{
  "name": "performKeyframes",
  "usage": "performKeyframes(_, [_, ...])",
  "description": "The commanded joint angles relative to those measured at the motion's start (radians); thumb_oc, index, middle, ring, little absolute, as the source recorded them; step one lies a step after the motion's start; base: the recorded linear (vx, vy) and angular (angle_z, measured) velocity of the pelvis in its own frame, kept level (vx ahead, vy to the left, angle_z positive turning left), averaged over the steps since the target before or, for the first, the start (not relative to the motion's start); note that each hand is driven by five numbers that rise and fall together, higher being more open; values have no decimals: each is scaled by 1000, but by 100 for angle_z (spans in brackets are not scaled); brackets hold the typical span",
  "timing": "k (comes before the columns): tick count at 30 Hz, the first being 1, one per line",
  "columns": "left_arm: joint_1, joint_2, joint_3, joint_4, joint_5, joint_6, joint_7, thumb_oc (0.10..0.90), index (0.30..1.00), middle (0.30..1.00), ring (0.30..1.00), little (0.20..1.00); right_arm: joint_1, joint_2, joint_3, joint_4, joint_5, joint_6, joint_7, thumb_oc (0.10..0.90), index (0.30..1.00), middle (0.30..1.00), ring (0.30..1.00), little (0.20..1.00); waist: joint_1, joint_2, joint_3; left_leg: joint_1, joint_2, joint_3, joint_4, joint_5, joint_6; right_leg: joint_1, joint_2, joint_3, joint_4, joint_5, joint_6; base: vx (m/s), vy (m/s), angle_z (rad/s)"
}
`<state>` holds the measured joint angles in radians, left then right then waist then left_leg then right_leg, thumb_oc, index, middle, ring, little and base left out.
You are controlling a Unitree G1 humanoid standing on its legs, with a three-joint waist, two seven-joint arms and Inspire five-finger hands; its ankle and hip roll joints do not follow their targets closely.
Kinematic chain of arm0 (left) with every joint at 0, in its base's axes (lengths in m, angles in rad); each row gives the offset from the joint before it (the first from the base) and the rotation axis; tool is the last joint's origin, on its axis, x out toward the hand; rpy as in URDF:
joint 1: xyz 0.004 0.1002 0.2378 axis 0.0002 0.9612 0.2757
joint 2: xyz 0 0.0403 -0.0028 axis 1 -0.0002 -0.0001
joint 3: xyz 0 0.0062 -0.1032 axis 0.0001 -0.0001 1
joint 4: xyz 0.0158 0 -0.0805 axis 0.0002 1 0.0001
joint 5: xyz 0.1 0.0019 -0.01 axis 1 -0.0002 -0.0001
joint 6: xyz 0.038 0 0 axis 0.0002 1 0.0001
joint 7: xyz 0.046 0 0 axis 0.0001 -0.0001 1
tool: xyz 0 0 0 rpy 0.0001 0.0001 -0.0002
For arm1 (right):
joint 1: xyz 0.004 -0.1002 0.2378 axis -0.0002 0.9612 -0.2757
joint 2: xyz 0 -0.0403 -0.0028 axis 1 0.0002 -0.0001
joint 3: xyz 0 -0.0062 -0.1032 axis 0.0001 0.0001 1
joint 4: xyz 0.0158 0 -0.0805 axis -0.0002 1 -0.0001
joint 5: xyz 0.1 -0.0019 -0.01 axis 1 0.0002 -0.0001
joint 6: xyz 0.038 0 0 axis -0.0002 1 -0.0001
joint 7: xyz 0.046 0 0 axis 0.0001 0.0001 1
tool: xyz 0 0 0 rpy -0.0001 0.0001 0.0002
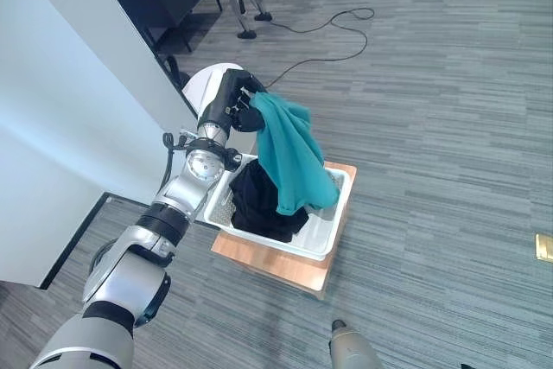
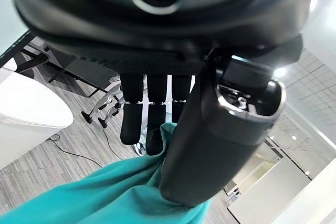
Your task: Pick up bed clothes into laundry basket.
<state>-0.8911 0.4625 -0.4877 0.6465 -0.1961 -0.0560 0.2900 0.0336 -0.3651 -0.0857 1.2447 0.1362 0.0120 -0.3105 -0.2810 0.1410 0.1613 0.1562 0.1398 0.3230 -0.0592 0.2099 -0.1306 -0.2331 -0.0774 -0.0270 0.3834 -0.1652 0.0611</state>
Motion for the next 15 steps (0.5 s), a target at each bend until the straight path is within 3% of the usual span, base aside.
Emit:
performKeyframes(1, [8,-6,166,-74,-25,-72,23,400,300,300,300,300,59,-2,12,53,-4,9,-23,800,900,900,900,900,4,-47,-56,9,-45,-8,-28,-247,23,237,-45,-80,-471,228,113,0,0,0])
performKeyframes(15, [134,-120,152,139,43,-17,-28,400,300,300,300,300,73,18,38,37,-28,13,-29,800,900,900,900,900,-19,-52,-35,-6,-51,14,-28,-251,27,205,-47,-59,-471,241,115,-8,3,-1])
